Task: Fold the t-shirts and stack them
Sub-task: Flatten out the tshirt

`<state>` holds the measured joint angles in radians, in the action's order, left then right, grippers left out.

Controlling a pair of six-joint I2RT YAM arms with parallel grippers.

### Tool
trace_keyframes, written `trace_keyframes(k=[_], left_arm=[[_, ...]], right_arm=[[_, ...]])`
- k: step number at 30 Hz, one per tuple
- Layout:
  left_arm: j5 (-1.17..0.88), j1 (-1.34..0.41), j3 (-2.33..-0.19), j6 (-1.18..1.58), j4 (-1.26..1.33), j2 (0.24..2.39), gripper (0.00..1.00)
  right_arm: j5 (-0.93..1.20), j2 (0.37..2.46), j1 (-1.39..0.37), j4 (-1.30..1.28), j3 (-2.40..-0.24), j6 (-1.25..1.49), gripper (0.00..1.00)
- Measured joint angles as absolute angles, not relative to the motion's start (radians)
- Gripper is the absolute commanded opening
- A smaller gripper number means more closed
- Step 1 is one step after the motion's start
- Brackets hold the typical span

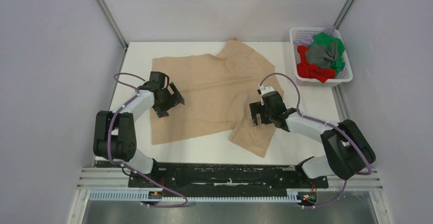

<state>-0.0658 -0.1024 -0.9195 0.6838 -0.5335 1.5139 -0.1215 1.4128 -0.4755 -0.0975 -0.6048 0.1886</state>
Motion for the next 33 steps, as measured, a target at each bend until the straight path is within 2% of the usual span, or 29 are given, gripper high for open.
trace_keyframes(k=[4, 15, 21, 26, 28, 29, 33], left_arm=[[-0.056, -0.1, -0.942, 0.684, -0.491, 1.625, 1.0], [-0.024, -0.082, -1.295, 0.688, -0.628, 1.909, 1.0], [-0.016, -0.079, -1.343, 0.687, -0.652, 1.934, 1.0], [0.041, -0.074, -1.24, 0.69, -0.651, 1.786, 1.0], [0.102, -0.073, -1.132, 0.718, -0.683, 1.576, 1.0], [0.104, -0.073, -1.126, 0.721, -0.688, 1.562, 1.0], [0.211, -0.073, -0.989, 0.816, -0.757, 1.286, 1.0]], right_arm=[[-0.129, 1.402, -0.482, -0.06, -0.574, 0.195, 0.98], [-0.128, 1.327, -0.489, -0.016, -0.497, 0.214, 0.98], [-0.132, 1.269, -0.492, -0.091, -0.493, 0.225, 0.98], [-0.152, 1.189, -0.493, -0.095, -0.51, 0.237, 0.98], [-0.156, 1.155, -0.493, -0.07, -0.514, 0.241, 0.98], [-0.158, 1.143, -0.493, -0.06, -0.513, 0.243, 0.98], [-0.186, 1.069, -0.493, 0.005, -0.461, 0.244, 0.98]])
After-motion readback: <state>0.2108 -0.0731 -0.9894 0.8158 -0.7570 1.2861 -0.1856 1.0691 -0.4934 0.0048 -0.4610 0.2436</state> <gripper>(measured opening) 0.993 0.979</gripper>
